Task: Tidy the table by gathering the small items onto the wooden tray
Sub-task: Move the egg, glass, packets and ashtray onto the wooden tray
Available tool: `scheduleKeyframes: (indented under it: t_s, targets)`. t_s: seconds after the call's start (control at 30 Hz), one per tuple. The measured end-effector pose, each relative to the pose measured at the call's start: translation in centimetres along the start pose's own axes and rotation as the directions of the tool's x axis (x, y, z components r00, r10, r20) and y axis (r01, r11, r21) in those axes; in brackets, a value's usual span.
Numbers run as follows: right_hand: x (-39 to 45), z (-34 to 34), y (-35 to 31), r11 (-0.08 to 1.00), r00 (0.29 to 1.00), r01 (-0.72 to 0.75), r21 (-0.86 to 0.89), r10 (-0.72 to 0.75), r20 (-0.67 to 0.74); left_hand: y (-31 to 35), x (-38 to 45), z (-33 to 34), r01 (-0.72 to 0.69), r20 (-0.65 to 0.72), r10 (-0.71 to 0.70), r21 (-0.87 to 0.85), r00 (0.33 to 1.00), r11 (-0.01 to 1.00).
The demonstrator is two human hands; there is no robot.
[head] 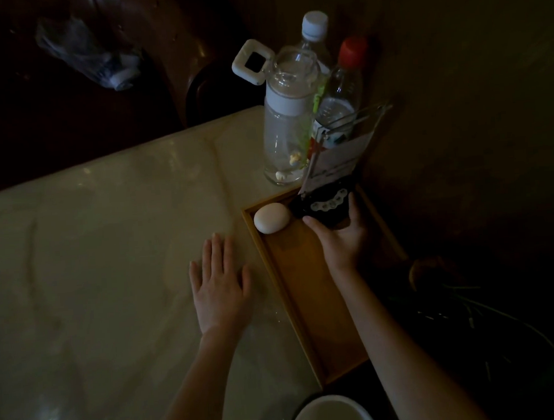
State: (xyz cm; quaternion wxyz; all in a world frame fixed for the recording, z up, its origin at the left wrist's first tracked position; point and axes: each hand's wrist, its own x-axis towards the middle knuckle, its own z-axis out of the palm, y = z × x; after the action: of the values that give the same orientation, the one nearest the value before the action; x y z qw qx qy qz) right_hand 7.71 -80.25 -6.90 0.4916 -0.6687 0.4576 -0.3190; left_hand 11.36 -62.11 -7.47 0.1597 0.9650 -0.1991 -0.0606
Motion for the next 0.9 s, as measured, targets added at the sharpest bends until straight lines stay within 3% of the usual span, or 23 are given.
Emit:
scheduleKeyframes:
  t_s: [0.33,0.63,0.9]
  targets:
    - [-0.17,0.12,-0.18,0.993,0.998,0.059,-0.101,-0.062,-0.024,-0.04,-0.04,0.0,0.003,0.0,-0.003,0.003,1.0,1.0]
    - [-0.5,0.06,-0.34,0.943,0.987,0.132,-0.306,-0.153,-0.045,-0.12,-0.01,0.21,0.0,0.002,0.0,0.003,1.0,1.0]
    - [-0.71,-0.68,-0.79,0.911,0.991,0.129,-0.391,-0.107,0.077,-0.2,0.09,0.16,-0.007,0.018,0.007,-0.009,1.0,1.0]
